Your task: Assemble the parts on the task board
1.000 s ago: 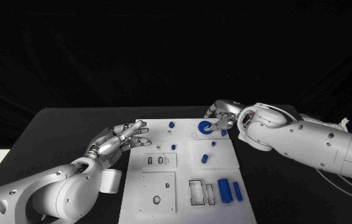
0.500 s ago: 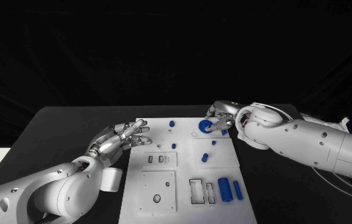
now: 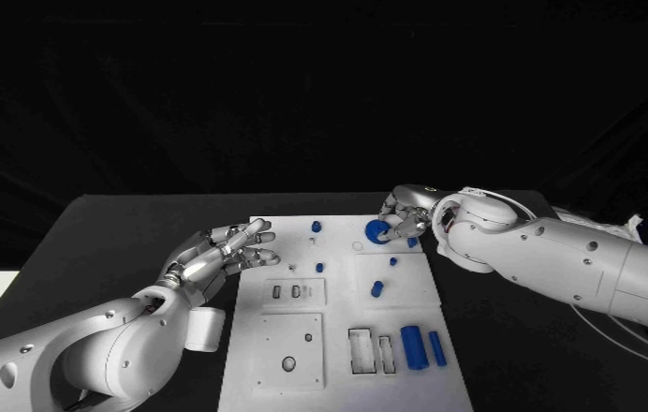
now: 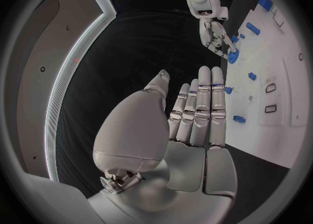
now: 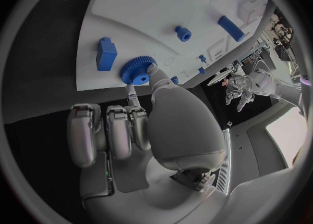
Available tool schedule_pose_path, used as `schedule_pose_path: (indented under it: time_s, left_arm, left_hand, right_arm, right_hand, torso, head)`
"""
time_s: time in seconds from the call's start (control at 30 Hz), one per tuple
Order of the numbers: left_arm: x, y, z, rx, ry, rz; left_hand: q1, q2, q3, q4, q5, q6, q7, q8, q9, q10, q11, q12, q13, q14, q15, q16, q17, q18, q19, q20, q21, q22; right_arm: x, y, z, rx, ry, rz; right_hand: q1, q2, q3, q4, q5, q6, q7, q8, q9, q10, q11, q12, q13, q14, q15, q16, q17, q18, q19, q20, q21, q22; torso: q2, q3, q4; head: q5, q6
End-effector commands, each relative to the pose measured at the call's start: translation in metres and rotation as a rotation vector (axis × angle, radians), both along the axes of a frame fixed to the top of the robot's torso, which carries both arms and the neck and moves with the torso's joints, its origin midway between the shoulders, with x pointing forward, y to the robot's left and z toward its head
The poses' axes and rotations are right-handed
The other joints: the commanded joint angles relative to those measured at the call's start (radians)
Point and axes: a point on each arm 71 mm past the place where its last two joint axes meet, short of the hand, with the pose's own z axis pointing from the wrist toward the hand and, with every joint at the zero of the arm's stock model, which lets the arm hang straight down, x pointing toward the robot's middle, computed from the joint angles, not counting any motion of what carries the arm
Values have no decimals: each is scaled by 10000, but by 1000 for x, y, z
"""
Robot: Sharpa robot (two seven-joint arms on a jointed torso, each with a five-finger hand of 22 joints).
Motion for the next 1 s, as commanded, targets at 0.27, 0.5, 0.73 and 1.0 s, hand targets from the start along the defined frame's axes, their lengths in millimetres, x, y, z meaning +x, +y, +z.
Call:
schedule_pose_path:
  time_s: [0.27, 0.5, 0.73, 1.0]
  left_arm:
    - [-1, -2, 1, -142, -37, -201]
    - [-1, -2, 1, -144, -24, -220]
    - [-1, -2, 1, -144, -12, -233]
    - [0, -3, 1, -157, -7, -263]
  left_hand:
    - [21, 113, 1, -65, -20, 3, 39, -35, -6, -9, 46, -58, -7, -70, -16, -65, 8, 11, -74, -26, 49, -13]
    - [21, 113, 1, -65, -20, 3, 39, -35, -6, -9, 46, -58, -7, -70, -16, -65, 8, 11, -74, -26, 49, -13]
    - [31, 117, 9, -77, -20, 3, 40, -40, -5, -9, 46, -63, -6, -70, -15, -74, 15, 12, -78, -25, 51, -13]
    - [36, 118, 13, -85, -21, 1, 42, -43, -5, -10, 47, -67, -6, -71, -15, -79, 19, 12, -81, -24, 52, -14]
  right_arm:
    - [-1, 3, -4, -371, 15, 23]
    - [-5, 12, 1, -679, -936, 353]
    - [-12, 26, 5, -807, -1565, 776]
    - [-26, 51, 16, -451, -2502, 1356]
  right_hand:
    - [69, 458, 409, -77, -402, 541, -153, 118, 62, 1036, -103, 46, 2629, 1006, -82, 61, 2304, -164, 421, -81, 93, 874]
    - [226, 562, 763, -264, -232, 861, -294, 145, 97, 1036, -235, 46, 2629, 1014, -198, 76, 2342, -203, 492, -185, 171, 1065]
    - [299, 639, 1100, -386, -214, 964, -335, 94, 96, 1036, -280, 46, 2629, 1027, -247, 100, 2402, -232, 544, -235, 227, 1202]
    - [-37, 602, 1254, -250, -212, 984, -319, -4, 76, 1036, -271, 46, 2629, 1029, -238, 102, 2408, -276, 619, -248, 309, 1404]
  torso:
    - [-3, -3, 9]
    - [-3, 5, 10]
    - [1, 2, 14]
    - [-2, 5, 30]
  head:
    - [-11, -15]
    - [-16, -24]
    - [3, -14]
    - [79, -3]
